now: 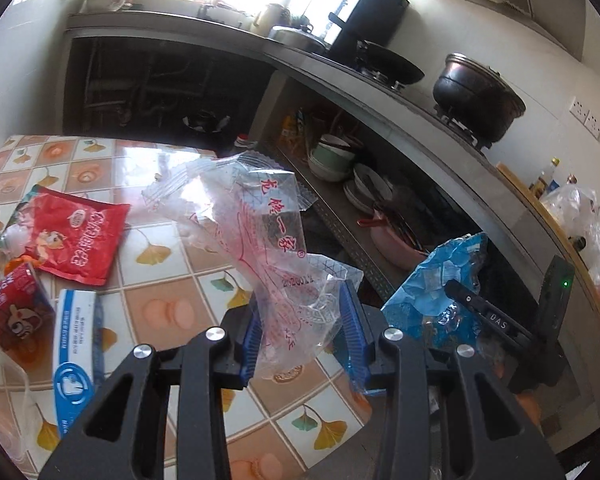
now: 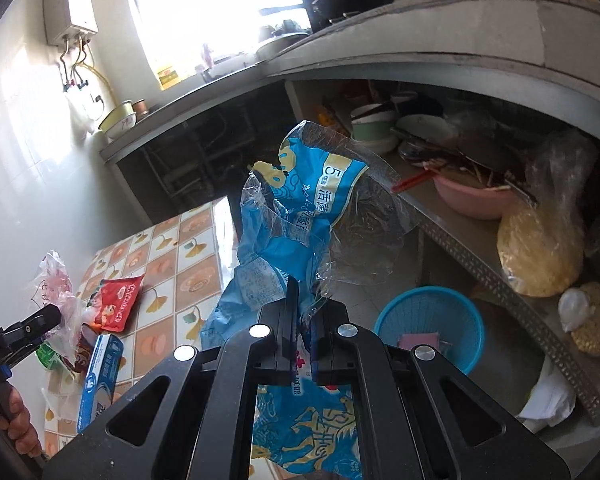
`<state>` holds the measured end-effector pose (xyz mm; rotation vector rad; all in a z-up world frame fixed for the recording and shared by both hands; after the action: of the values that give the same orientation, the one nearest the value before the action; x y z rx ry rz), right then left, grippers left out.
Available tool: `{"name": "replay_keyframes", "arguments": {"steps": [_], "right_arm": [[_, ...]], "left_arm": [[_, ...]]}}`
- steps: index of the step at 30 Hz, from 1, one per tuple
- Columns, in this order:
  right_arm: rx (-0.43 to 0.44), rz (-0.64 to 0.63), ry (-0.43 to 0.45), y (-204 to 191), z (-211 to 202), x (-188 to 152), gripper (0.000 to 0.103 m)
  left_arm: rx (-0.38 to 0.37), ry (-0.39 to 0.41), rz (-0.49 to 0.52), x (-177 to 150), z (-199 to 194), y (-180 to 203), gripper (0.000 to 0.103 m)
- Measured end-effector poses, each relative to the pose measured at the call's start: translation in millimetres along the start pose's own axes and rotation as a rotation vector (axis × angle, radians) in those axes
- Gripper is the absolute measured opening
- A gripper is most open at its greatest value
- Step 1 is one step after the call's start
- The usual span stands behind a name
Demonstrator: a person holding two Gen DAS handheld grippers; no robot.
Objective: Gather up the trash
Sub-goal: 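Carry the blue wrapper and clear bag over the blue wastebasket with both tools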
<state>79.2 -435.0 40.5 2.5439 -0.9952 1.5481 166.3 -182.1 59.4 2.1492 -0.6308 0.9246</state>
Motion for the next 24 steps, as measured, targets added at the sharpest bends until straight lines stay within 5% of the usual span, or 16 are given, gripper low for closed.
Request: {"name": "replay_keyframes", "arguments": {"steps": [15,24], "right_arm": [[-0.088,0.176,-0.073,112,3,-40,0.003],[-0.269,0.23,-0.119,171,33,-61,0.003]], "left_arm": [[-0.113,-0.268,0.189,-39,134,112,0.036],[-0.105,-0.518,0.245,-62,243,142,0.036]]}}
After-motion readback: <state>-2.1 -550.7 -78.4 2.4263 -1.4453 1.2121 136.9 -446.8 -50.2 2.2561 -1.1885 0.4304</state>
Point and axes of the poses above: each gripper's, at about its wrist camera, not at the fingertips, and z roughly the way its jaws point, y to its right, x to its top, the point moved 3 cm from there along z, roughly the way its jaws point, and after that the axes turned 7 degrees about y, right-handed, at the moved point
